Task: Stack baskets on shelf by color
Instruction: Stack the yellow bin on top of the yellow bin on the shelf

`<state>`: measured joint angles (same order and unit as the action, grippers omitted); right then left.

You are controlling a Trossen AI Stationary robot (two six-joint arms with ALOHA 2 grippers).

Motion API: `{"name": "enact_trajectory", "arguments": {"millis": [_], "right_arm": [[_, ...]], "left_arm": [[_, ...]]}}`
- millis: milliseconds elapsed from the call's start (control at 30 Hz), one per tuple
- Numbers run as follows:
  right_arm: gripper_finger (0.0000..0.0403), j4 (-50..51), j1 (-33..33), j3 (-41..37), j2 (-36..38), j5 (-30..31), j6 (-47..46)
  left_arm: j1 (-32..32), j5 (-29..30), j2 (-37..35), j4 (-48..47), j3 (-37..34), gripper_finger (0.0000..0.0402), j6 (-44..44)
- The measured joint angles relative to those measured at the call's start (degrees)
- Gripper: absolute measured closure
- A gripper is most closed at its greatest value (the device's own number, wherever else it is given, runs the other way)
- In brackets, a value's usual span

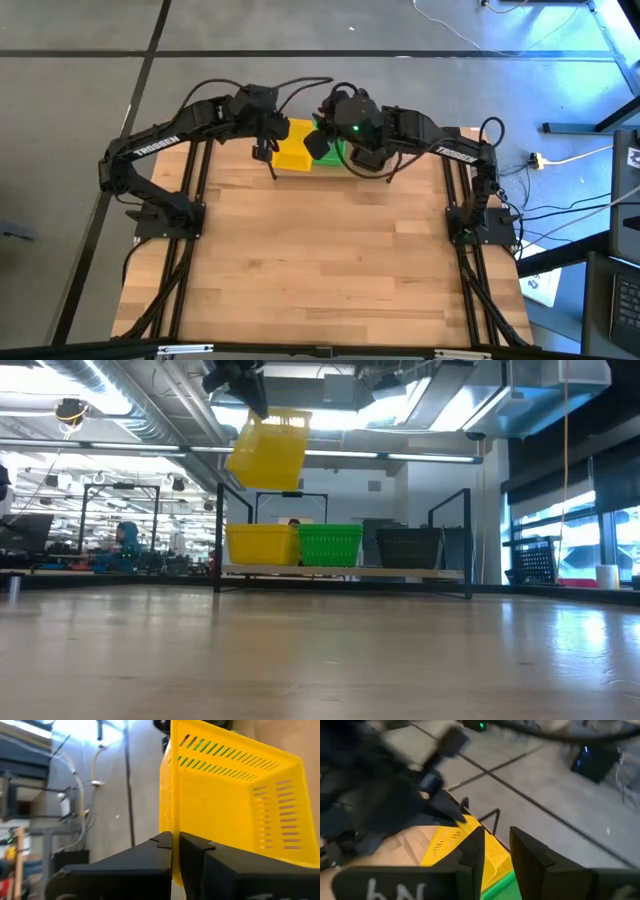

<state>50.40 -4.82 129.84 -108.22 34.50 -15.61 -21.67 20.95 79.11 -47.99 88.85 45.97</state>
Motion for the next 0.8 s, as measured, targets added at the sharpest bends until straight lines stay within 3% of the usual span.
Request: {"name": "enact_trajectory", "arguments": {"millis": [367,633,800], "right_arm": [[0.0314,-0.55,3.70,5.09,0.07,0.41,7.31],[0.0314,-0.27,3.65,5.09,0.07,0.41,7.14],[0.0315,-0.28,3.67,5.09,0.07,0.41,7.14]], "left_arm": [[-10.93,-15.16,1.88,0.70,0.04,0.0401,2.45],[-13.69,-15.81,8.10,0.43,0.05,0.0401,4.76],[-13.56,-10.80,10.97,0.67,0.05,0.0401,6.86]]}}
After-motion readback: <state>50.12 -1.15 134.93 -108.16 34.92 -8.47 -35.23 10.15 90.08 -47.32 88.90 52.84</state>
